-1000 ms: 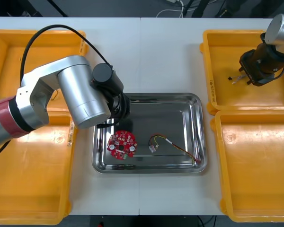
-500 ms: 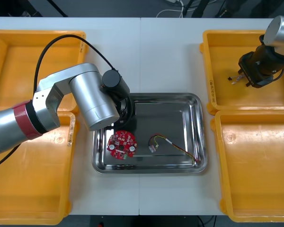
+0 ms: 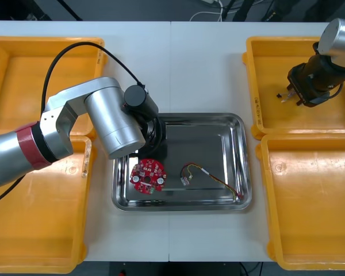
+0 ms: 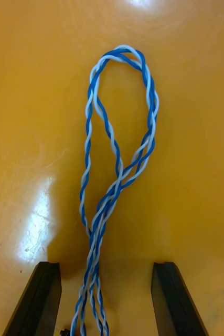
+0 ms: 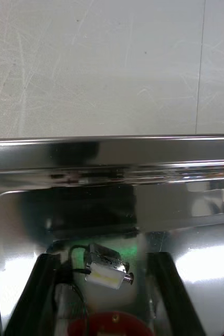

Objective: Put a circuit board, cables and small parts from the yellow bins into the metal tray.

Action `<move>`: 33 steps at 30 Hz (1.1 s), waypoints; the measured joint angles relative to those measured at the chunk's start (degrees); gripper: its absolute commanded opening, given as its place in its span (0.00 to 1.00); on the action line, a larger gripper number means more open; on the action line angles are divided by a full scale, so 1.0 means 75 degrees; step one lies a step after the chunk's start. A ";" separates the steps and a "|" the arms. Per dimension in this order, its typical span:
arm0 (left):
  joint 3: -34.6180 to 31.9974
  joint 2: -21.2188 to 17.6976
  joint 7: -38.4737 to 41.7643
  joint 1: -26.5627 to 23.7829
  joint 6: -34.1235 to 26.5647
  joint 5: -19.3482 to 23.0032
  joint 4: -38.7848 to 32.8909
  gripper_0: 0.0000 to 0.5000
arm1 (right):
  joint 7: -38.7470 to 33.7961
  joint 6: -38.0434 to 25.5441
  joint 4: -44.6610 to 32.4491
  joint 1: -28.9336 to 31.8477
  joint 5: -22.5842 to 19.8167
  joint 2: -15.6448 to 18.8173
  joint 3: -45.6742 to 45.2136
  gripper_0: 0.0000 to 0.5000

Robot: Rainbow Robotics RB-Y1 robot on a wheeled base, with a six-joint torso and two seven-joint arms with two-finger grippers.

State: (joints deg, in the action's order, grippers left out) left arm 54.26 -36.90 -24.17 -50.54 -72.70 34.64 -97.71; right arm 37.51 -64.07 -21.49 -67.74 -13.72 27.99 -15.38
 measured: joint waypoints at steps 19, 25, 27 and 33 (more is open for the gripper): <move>0.0000 -0.0003 0.0001 -0.0011 0.0001 0.0004 -0.0003 1.00 | 0.0001 0.0837 0.1118 -0.0585 0.0042 0.0015 0.0001 1.00; -0.0140 -0.0096 0.0000 -0.0038 -0.0149 0.0393 -0.0116 1.00 | 0.0001 0.0869 0.1182 -0.0605 0.0042 0.0015 0.0001 1.00; -0.0324 -0.0168 -0.0001 -0.0038 -0.0400 0.0608 -0.0240 1.00 | 0.0002 0.0870 0.1195 -0.0614 0.0043 0.0015 0.0001 1.00; -0.1031 -0.0426 -0.0012 -0.0039 -0.1035 0.1088 -0.0588 1.00 | 0.0002 0.0850 0.1235 -0.0640 0.0044 0.0015 0.0001 0.92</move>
State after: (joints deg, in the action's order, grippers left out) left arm 46.53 -40.09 -24.26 -50.83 -80.46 42.80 -102.12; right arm 37.52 -57.69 -12.23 -72.54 -13.39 28.10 -15.37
